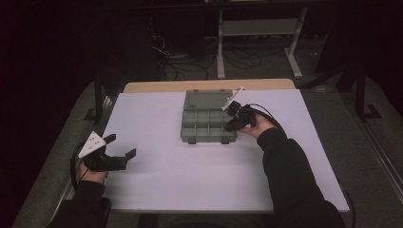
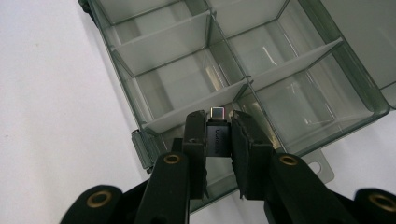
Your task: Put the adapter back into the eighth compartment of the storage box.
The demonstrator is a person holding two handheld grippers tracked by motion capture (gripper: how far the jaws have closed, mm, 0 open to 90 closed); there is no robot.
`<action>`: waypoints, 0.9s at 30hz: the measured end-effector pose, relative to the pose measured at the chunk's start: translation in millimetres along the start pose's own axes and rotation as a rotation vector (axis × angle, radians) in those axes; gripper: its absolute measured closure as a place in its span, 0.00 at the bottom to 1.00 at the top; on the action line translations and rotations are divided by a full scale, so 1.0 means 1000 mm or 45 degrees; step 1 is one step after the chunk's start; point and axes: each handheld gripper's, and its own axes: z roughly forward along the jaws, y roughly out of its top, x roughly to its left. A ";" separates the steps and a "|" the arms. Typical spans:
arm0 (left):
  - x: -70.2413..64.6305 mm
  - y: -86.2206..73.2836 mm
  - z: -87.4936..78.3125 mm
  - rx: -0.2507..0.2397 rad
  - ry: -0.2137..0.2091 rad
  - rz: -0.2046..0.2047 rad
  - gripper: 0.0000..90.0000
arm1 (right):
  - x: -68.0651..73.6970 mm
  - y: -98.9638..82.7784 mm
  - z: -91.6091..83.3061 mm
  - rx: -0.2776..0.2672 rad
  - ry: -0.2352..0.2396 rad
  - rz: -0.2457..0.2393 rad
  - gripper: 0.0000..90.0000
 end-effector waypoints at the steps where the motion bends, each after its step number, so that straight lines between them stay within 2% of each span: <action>1: 0.000 0.000 0.000 0.000 0.000 0.000 0.00 | 0.000 0.000 0.000 0.002 0.003 -0.003 0.82; 11: 0.000 0.000 0.000 -0.001 0.000 0.000 0.00 | 0.000 -0.001 -0.004 -0.014 0.001 0.016 0.68; 13: 0.000 0.000 0.000 -0.001 0.000 0.000 0.00 | 0.000 -0.001 -0.005 -0.019 -0.006 0.019 0.68; 17: 0.000 0.000 0.000 0.001 0.000 -0.001 0.00 | 0.000 -0.001 -0.010 -0.040 -0.001 0.046 0.58; 19: 0.000 0.000 0.000 0.001 0.000 0.000 0.00 | -0.002 -0.003 -0.013 -0.049 -0.009 0.080 0.48; 20: 0.000 0.000 0.000 0.000 0.000 -0.001 0.00 | -0.002 -0.003 -0.013 -0.049 -0.009 0.080 0.48; 21: 0.000 0.000 0.000 0.001 0.001 -0.001 0.00 | -0.002 -0.004 -0.016 -0.054 -0.011 0.097 0.41; 23: 0.000 0.000 0.000 0.000 0.001 -0.002 0.00 | -0.002 -0.004 -0.016 -0.054 -0.011 0.097 0.41; 24: 0.000 0.000 0.000 0.000 0.002 -0.002 0.00 | -0.002 -0.006 -0.020 -0.064 -0.014 0.110 0.32; 27: 0.000 0.000 0.000 0.000 0.002 -0.002 0.00 | -0.001 -0.006 -0.023 -0.076 -0.028 0.118 0.27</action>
